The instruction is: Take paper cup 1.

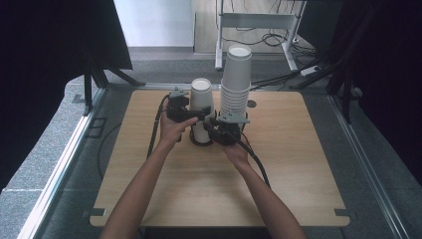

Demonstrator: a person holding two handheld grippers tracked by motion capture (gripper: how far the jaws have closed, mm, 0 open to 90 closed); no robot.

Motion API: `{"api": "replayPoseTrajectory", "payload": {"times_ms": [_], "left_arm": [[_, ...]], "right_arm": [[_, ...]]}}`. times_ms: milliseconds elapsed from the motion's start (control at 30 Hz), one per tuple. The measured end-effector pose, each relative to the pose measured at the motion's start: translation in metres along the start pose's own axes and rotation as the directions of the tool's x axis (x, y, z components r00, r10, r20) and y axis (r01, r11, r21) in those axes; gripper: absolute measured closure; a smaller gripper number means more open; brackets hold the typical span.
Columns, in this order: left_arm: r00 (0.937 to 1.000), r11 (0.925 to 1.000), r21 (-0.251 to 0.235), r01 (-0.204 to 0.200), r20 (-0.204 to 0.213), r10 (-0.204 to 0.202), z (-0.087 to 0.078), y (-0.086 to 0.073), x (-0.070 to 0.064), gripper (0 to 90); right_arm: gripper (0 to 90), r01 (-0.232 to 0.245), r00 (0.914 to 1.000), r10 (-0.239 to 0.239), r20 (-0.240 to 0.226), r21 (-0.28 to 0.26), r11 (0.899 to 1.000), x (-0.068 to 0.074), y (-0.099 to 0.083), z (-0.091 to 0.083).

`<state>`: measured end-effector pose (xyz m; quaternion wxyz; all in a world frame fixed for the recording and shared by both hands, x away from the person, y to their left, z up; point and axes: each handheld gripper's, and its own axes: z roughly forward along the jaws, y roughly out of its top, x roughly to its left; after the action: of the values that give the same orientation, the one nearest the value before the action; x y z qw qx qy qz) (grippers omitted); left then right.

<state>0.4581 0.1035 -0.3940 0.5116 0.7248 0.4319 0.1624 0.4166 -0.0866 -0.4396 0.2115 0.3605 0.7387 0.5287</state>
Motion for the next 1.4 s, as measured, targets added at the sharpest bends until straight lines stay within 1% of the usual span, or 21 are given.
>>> {"api": "replayPoseTrajectory", "payload": {"times_ms": [100, 200, 267, 367, 500, 600, 767, 900, 933, 1000, 1033, 1233, 1267, 1300, 1400], "left_arm": [[0.9999, 0.9999, 0.016, 0.005, -0.012, -0.004, 0.008, -0.002, 0.001, 2.0], [0.9999, 0.9997, 0.024, 0.001, -0.017, 0.000, 0.012, -0.001, 0.001, 1.8], [0.9998, 0.9998, 0.022, -0.001, -0.020, 0.001, 0.015, 0.002, 0.000, 1.7], [0.9997, 0.9999, 0.017, 0.001, -0.024, 0.000, 0.017, 0.003, -0.001, 1.7], [0.9995, 0.9998, 0.021, -0.003, -0.032, 0.004, 0.020, 0.003, -0.001, 1.7], [0.9996, 0.9998, 0.019, -0.005, -0.029, 0.005, 0.021, 0.001, -0.001, 1.5], [0.9989, 0.9998, 0.011, -0.018, -0.043, 0.018, 0.024, 0.001, -0.002, 1.4], [0.9985, 0.9998, 0.003, -0.020, -0.052, 0.020, 0.026, 0.000, -0.004, 1.7], [0.9982, 0.9997, 0.003, -0.023, -0.056, 0.023, 0.025, 0.000, -0.004, 2.6], [0.9969, 0.9996, -0.004, -0.028, -0.074, 0.027, 0.024, -0.001, -0.003, 7.2], [0.9972, 0.9996, -0.003, -0.029, -0.070, 0.029, 0.024, -0.001, -0.002, 8.8], [0.9966, 0.9995, -0.007, -0.030, -0.077, 0.029, 0.023, -0.001, -0.003, 9.8], [0.9957, 0.9992, -0.008, -0.039, -0.084, 0.038, 0.023, -0.001, -0.004, 10.4], [0.9957, 0.9992, -0.008, -0.039, -0.084, 0.038, 0.023, -0.001, -0.004, 10.6], [0.9919, 0.9974, -0.009, -0.071, -0.106, 0.070, 0.022, 0.000, -0.007, 11.4]], "right_arm": [[65.9, 0.011, 0.9999, -0.011, 0.009, 0.009, 1.000, 0.001, -0.001, 0.001], [68.1, 0.009, 0.9999, -0.009, 0.011, 0.013, 1.000, 0.001, -0.001, 0.001], [71.4, 0.015, 0.9997, -0.016, 0.019, 0.013, 1.000, 0.000, -0.002, 0.001], [76.2, 0.009, 0.9995, -0.010, 0.029, 0.010, 1.000, -0.001, -0.002, 0.001], [82.1, 0.004, 0.9996, -0.004, 0.027, 0.005, 1.000, -0.002, -0.003, 0.001], [83.7, 0.007, 0.9997, -0.007, 0.023, 0.002, 1.000, -0.001, -0.004, 0.002], [87.2, 0.006, 0.9997, -0.006, 0.025, -0.002, 1.000, -0.001, -0.005, 0.003], [88.2, 0.006, 0.9997, -0.006, 0.024, -0.003, 1.000, -0.002, -0.005, 0.003], [88.5, 0.008, 0.9997, -0.008, 0.024, -0.003, 1.000, -0.002, -0.005, 0.003], [88.5, 0.010, 0.9996, -0.010, 0.027, -0.003, 1.000, -0.002, -0.005, 0.003], [88.4, 0.011, 0.9996, -0.011, 0.027, -0.003, 1.000, -0.002, -0.005, 0.003], [88.3, 0.011, 0.9996, -0.011, 0.027, -0.009, 1.000, -0.002, -0.006, 0.004], [88.2, 0.013, 0.9996, -0.013, 0.027, -0.009, 1.000, -0.002, -0.006, 0.004], [88.2, 0.014, 0.9996, -0.013, 0.026, -0.007, 1.000, -0.002, -0.006, 0.004], [87.3, 0.021, 0.9994, -0.021, 0.029, -0.001, 1.000, -0.001, -0.007, 0.004]]}}
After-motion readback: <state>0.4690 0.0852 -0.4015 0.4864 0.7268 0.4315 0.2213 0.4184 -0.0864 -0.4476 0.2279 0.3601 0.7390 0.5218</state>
